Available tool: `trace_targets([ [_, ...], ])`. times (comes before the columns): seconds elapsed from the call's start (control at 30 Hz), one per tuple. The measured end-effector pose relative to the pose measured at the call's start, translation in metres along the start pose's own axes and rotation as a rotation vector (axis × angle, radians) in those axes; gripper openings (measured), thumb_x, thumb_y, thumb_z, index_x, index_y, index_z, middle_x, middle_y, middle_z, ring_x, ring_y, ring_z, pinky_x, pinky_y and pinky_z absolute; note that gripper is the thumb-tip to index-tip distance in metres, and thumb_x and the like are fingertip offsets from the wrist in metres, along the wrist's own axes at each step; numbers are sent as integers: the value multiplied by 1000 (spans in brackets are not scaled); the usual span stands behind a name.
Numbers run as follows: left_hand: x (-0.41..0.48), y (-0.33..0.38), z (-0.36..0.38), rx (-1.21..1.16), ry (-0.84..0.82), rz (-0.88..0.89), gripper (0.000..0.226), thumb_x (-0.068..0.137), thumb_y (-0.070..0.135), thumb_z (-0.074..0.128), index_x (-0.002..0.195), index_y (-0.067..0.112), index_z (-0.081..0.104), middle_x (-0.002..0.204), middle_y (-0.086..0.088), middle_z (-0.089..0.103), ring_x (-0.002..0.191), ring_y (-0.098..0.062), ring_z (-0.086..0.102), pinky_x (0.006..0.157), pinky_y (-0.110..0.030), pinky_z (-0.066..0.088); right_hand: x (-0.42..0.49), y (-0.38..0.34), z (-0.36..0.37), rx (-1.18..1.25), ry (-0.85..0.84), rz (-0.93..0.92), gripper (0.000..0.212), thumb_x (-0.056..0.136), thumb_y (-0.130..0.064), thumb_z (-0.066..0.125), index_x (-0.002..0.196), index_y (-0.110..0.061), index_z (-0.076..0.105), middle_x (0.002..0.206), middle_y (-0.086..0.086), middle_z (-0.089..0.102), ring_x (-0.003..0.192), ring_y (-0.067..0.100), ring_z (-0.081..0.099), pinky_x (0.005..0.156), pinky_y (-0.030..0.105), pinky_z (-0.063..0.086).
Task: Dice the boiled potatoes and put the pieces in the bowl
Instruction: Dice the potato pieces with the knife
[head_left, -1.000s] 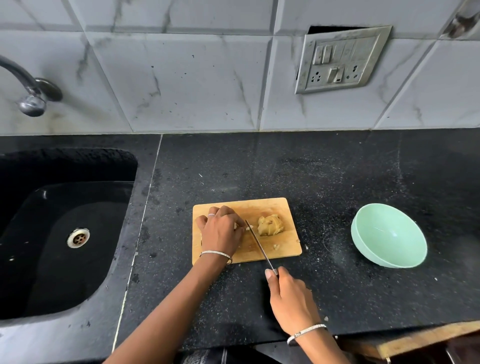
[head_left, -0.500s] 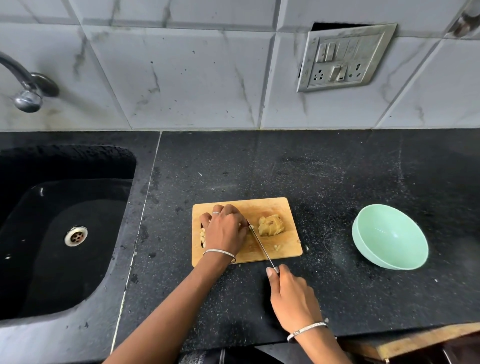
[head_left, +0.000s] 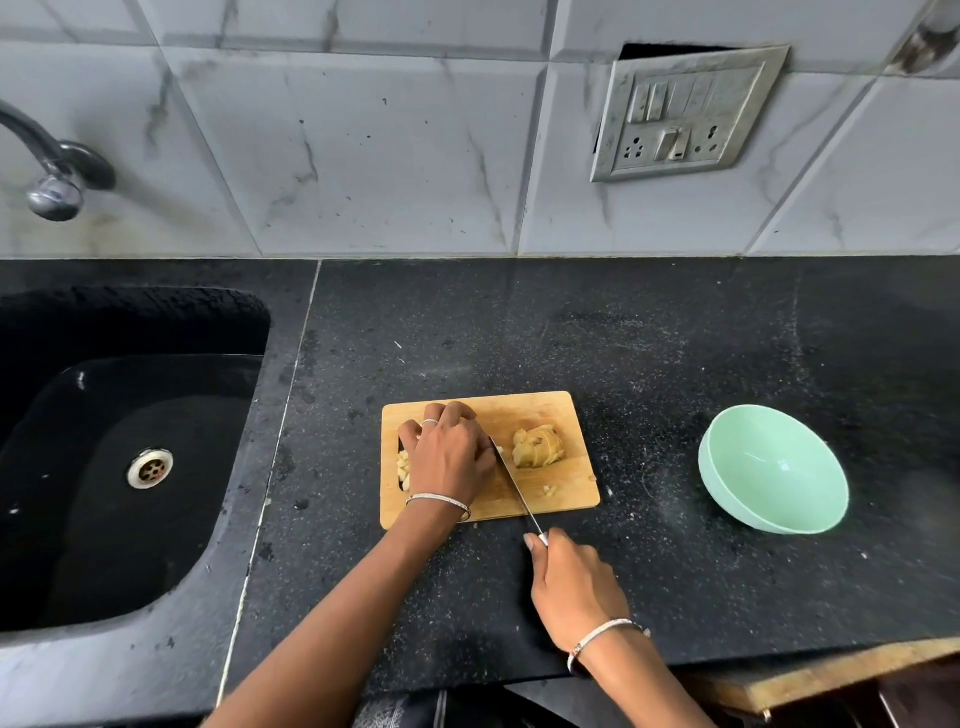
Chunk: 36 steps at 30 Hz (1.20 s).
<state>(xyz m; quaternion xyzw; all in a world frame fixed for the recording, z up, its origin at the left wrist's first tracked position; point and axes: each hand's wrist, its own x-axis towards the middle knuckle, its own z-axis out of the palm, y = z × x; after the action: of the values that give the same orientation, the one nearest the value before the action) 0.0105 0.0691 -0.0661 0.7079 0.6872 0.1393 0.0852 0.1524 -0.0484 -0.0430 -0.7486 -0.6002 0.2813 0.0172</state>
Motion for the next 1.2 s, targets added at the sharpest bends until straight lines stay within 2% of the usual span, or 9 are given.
trace_targets([
  [0.2, -6, 1, 2, 6, 8, -15, 22, 88, 40, 55, 89, 27, 72, 124, 12, 54, 117, -15, 41, 87, -42, 24, -7, 9, -12, 56, -53, 56, 41, 102, -50, 27, 104, -21, 57, 104, 8, 63, 101, 34, 61, 75, 39, 44],
  [0.4, -9, -7, -7, -45, 32, -22, 18, 87, 36, 57, 90, 29, 73, 126, 14, 54, 120, -14, 39, 85, -38, 20, -5, 7, -14, 132, -43, 31, 44, 101, -53, 25, 94, -22, 56, 96, 7, 63, 96, 34, 59, 82, 43, 48],
  [0.53, -9, -7, -9, -30, 4, -23, 16, 84, 35, 60, 89, 31, 74, 128, 14, 53, 121, -14, 38, 86, -38, 20, -7, -1, -10, 107, -5, 2, 42, 102, -50, 26, 104, -21, 56, 100, 8, 63, 99, 36, 61, 75, 40, 46],
  [0.73, -7, -4, -5, -37, -5, -26, 15, 83, 38, 61, 85, 30, 74, 127, 13, 53, 120, -15, 39, 89, -41, 25, -9, -2, -3, 38, 26, -6, 39, 103, -49, 26, 104, -19, 52, 104, 9, 65, 100, 36, 62, 73, 41, 45],
  [0.9, -3, -3, -3, -26, 2, -13, 15, 82, 39, 64, 77, 28, 73, 125, 13, 55, 118, -15, 40, 86, -41, 25, -6, -2, 2, 36, -15, 6, 40, 103, -49, 28, 104, -18, 54, 104, 10, 65, 100, 37, 63, 74, 40, 48],
  [1.03, 0, -3, -3, -14, 9, -9, 15, 82, 37, 62, 76, 27, 72, 125, 12, 55, 118, -16, 40, 86, -41, 25, 2, 1, -2, 148, -114, 27, 42, 103, -48, 32, 106, -15, 58, 104, 12, 65, 101, 36, 61, 77, 39, 45],
  [1.07, 1, -3, -2, -12, 10, -3, 15, 82, 36, 62, 76, 27, 72, 125, 12, 55, 118, -16, 40, 85, -41, 25, 5, 2, -4, 187, -141, 38, 42, 102, -48, 33, 104, -15, 59, 101, 12, 65, 97, 35, 62, 74, 37, 44],
  [1.13, 1, -4, -2, 6, 7, 13, 15, 83, 35, 61, 77, 26, 72, 126, 12, 55, 118, -16, 40, 86, -42, 26, 6, 7, -5, 298, -179, 73, 40, 102, -49, 34, 89, -18, 57, 83, 6, 62, 73, 25, 59, 60, 32, 38],
  [1.2, 3, -4, 0, 43, 16, 40, 17, 85, 34, 58, 81, 25, 73, 127, 11, 54, 119, -16, 40, 86, -42, 27, 3, 10, -8, 361, -198, 114, 39, 101, -49, 35, 79, -21, 50, 71, -1, 52, 56, 15, 44, 50, 26, 30],
])
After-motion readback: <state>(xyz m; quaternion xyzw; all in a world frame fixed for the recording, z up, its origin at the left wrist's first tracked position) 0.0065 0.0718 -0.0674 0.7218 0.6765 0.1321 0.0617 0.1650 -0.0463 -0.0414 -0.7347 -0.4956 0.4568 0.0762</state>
